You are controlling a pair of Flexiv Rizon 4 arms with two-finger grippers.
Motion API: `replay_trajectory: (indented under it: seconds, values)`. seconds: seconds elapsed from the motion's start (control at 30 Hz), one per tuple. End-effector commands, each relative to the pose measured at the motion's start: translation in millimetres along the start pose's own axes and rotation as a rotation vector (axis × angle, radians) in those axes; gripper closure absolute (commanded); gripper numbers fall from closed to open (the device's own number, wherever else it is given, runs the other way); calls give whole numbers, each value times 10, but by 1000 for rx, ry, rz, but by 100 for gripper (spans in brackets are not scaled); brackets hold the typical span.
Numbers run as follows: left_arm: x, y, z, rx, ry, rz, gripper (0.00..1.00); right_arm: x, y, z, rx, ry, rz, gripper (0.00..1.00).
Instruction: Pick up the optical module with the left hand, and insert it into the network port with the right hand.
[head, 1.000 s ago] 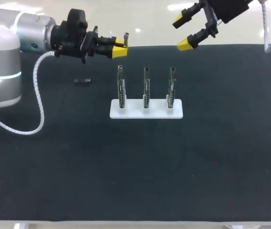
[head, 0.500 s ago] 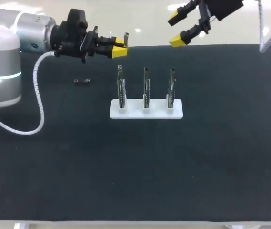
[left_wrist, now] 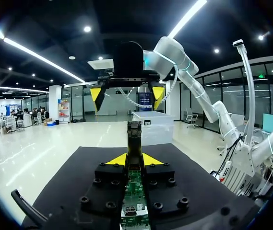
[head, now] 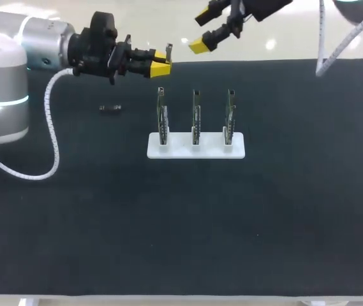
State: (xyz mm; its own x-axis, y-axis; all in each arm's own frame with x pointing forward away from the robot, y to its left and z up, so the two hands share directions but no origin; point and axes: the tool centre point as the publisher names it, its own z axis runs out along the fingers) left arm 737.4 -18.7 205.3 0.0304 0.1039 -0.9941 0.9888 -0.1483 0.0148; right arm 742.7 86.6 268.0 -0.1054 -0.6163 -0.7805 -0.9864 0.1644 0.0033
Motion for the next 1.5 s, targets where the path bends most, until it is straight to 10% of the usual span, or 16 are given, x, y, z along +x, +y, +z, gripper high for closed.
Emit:
replay_trajectory:
  seconds: [0.03, 1.07, 1.5]
  values:
    - [3, -8, 8, -5, 0, 1, 100, -106, 13, 143, 2, 3, 0, 0]
    - [3, -8, 8, -5, 0, 1, 100, -184, 60, 498, 20, 2, -8, 8]
    - [3, -8, 8, -5, 0, 1, 100, -158, 90, 504, 23, -5, -2, 53]
